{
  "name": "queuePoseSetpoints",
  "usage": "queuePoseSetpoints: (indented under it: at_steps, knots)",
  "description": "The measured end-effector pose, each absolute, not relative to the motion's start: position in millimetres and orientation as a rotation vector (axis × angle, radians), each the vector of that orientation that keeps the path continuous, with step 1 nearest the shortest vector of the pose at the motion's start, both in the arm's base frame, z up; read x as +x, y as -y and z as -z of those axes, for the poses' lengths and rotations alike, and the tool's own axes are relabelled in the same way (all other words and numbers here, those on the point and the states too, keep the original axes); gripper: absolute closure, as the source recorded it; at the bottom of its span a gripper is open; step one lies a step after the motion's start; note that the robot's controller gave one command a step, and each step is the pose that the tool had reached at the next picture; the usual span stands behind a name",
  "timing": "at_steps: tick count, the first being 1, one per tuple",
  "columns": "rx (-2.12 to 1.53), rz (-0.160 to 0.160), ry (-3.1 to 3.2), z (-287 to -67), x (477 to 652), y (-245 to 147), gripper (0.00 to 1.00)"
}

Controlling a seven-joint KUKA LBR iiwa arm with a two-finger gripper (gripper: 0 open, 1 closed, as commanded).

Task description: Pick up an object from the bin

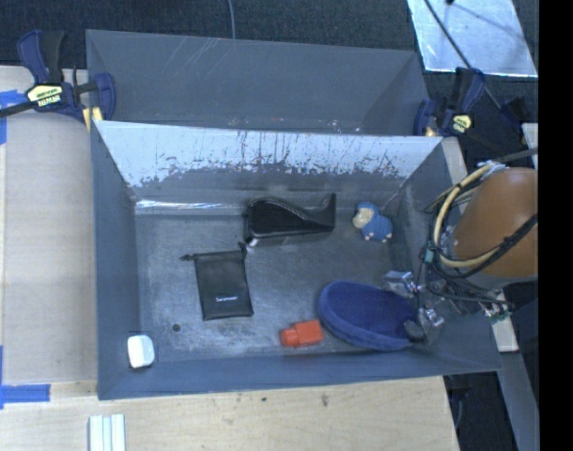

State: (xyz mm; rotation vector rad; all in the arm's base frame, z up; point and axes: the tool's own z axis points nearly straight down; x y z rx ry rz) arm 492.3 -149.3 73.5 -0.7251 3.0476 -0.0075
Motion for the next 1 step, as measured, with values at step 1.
queuePoseSetpoints:
  at_steps: [1]
  knots:
    - [-0.722, 0.008, -3.048, -138.5, 494.9, 149.8, 1.0]
